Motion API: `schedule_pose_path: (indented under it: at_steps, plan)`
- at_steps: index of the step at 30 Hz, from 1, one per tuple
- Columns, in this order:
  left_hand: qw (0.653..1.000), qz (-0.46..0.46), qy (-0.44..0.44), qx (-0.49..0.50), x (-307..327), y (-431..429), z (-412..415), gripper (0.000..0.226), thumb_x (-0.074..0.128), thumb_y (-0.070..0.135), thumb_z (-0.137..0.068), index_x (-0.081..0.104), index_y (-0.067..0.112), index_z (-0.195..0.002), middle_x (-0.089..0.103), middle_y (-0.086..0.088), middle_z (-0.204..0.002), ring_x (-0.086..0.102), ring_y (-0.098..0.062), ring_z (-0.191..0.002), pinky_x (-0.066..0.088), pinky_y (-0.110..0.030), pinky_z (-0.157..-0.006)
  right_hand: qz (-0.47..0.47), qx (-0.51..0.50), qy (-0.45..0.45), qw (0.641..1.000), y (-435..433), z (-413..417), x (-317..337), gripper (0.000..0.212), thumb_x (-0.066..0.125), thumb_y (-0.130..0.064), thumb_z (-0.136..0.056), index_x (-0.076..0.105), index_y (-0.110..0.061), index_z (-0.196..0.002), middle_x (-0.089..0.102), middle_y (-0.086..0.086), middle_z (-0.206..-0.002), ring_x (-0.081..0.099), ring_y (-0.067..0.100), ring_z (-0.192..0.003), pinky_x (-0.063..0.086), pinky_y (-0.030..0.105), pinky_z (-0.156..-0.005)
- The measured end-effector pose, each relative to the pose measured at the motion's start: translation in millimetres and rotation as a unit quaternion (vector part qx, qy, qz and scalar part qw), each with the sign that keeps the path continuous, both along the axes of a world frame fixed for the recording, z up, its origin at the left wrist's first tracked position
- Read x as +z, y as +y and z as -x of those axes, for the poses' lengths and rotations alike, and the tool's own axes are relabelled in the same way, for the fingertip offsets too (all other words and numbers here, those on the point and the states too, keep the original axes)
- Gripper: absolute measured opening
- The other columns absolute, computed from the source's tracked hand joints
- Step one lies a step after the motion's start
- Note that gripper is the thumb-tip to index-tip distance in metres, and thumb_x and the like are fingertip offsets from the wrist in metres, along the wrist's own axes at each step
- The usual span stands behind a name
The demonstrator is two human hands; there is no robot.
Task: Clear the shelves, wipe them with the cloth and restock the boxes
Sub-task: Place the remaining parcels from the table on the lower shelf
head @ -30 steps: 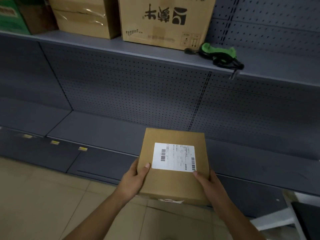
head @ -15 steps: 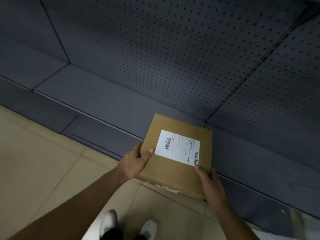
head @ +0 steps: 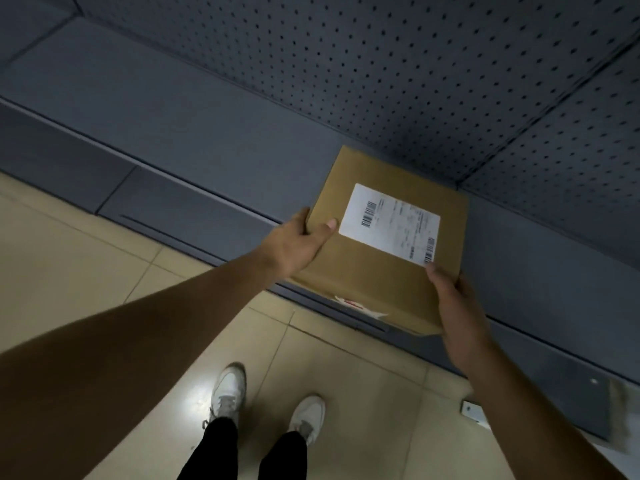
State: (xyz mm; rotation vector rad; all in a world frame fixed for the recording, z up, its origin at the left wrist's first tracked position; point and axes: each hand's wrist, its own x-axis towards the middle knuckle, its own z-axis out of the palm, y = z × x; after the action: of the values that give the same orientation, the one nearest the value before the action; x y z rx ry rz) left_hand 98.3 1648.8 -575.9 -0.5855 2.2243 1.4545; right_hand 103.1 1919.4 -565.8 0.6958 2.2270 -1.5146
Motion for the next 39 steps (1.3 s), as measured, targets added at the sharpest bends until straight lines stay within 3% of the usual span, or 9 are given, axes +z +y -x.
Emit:
schedule_pose_path:
  at_steps: [3, 8, 17, 23, 26, 31, 35, 39]
  plan:
    - [1.0, 0.014, -0.003, 0.001, -16.7, -4.1, 25.7, 0.076, 0.045, 0.076, -0.09, 0.036, 0.034, -0.154, 0.058, 0.002, -0.142, 0.055, -0.025, -0.13, 0.041, -0.038, -0.112, 0.003, 0.002, 0.009, 1.0, -1.2, 25.2, -18.1, 0.07, 0.068, -0.075, -0.07, 0.059, -0.045, -0.133, 0.068, -0.013, -0.124, 0.066, 0.018, -0.11, 0.053, 0.049, -0.099]
    - [1.0, 0.013, 0.012, -0.006, -32.6, -1.7, 68.4, 0.062, 0.046, 0.065, -0.097, 0.04, 0.033, -0.151, 0.058, 0.005, -0.132, 0.057, -0.023, -0.124, 0.044, -0.035, -0.105, 0.0, -0.004, 0.034, 0.999, 1.7, 68.7, -42.4, 0.042, 0.066, -0.062, -0.087, 0.056, -0.047, -0.126, 0.065, -0.018, -0.115, 0.064, 0.013, -0.105, 0.054, 0.046, -0.098]
    - [0.999, 0.02, 0.035, 0.002, -61.0, 7.1, 126.1, 0.079, 0.048, 0.073, -0.091, 0.03, 0.034, -0.157, 0.053, 0.003, -0.147, 0.056, -0.024, -0.127, 0.043, -0.042, -0.111, 0.013, -0.012, 0.052, 0.998, 5.6, 125.9, -71.2, 0.052, 0.066, -0.066, -0.081, 0.058, -0.046, -0.128, 0.069, -0.014, -0.117, 0.068, 0.014, -0.104, 0.058, 0.048, -0.093]
    - [0.997, 0.039, 0.064, -0.026, -56.8, 11.5, 133.7, 0.063, 0.048, 0.066, -0.096, 0.042, 0.03, -0.148, 0.06, 0.0, -0.133, 0.06, -0.024, -0.115, 0.049, -0.039, -0.103, 0.009, -0.013, 0.059, 0.998, 8.3, 136.6, -77.6, 0.045, 0.066, -0.062, -0.087, 0.058, -0.044, -0.127, 0.068, -0.015, -0.116, 0.067, 0.012, -0.104, 0.058, 0.045, -0.093]
    - [0.996, 0.047, 0.064, -0.031, -54.6, 11.6, 134.5, 0.064, 0.047, 0.065, -0.097, 0.04, 0.029, -0.149, 0.059, -0.002, -0.134, 0.059, -0.023, -0.113, 0.048, -0.035, -0.097, -0.007, -0.01, 0.07, 0.997, 6.4, 136.2, -76.4, 0.045, 0.064, -0.058, -0.091, 0.057, -0.04, -0.132, 0.066, -0.016, -0.113, 0.065, 0.007, -0.099, 0.057, 0.036, -0.086]
    - [0.989, 0.128, 0.048, -0.055, -43.6, 8.9, 134.5, 0.075, 0.037, 0.067, -0.099, 0.026, 0.024, -0.158, 0.049, -0.007, -0.151, 0.052, -0.029, -0.129, 0.042, -0.033, -0.098, -0.095, 0.049, 0.102, 0.989, 10.4, 134.1, -65.6, 0.055, 0.058, -0.059, -0.095, 0.048, -0.035, -0.143, 0.058, -0.013, -0.127, 0.058, 0.006, -0.103, 0.044, 0.021, -0.071]
    - [0.969, 0.215, 0.072, -0.097, -21.2, -9.6, 112.8, 0.07, 0.035, 0.069, -0.098, 0.03, 0.029, -0.156, 0.048, -0.007, -0.151, 0.05, -0.031, -0.133, 0.043, -0.038, -0.101, -0.201, 0.098, 0.15, 0.963, 15.5, 124.0, -41.8, 0.057, 0.059, -0.051, -0.097, 0.044, -0.032, -0.148, 0.048, 0.001, -0.144, 0.048, 0.009, -0.114, 0.041, 0.027, -0.09]
    - [0.934, 0.319, 0.077, -0.142, 13.4, -39.3, 84.0, 0.053, 0.036, 0.062, -0.101, 0.047, 0.03, -0.142, 0.059, -0.009, -0.136, 0.057, -0.034, -0.12, 0.043, -0.035, -0.083, -0.251, 0.152, 0.173, 0.94, 3.8, 110.9, -9.3, 0.044, 0.058, -0.039, -0.1, 0.054, -0.025, -0.141, 0.05, -0.001, -0.142, 0.047, 0.007, -0.113, 0.038, 0.025, -0.092]
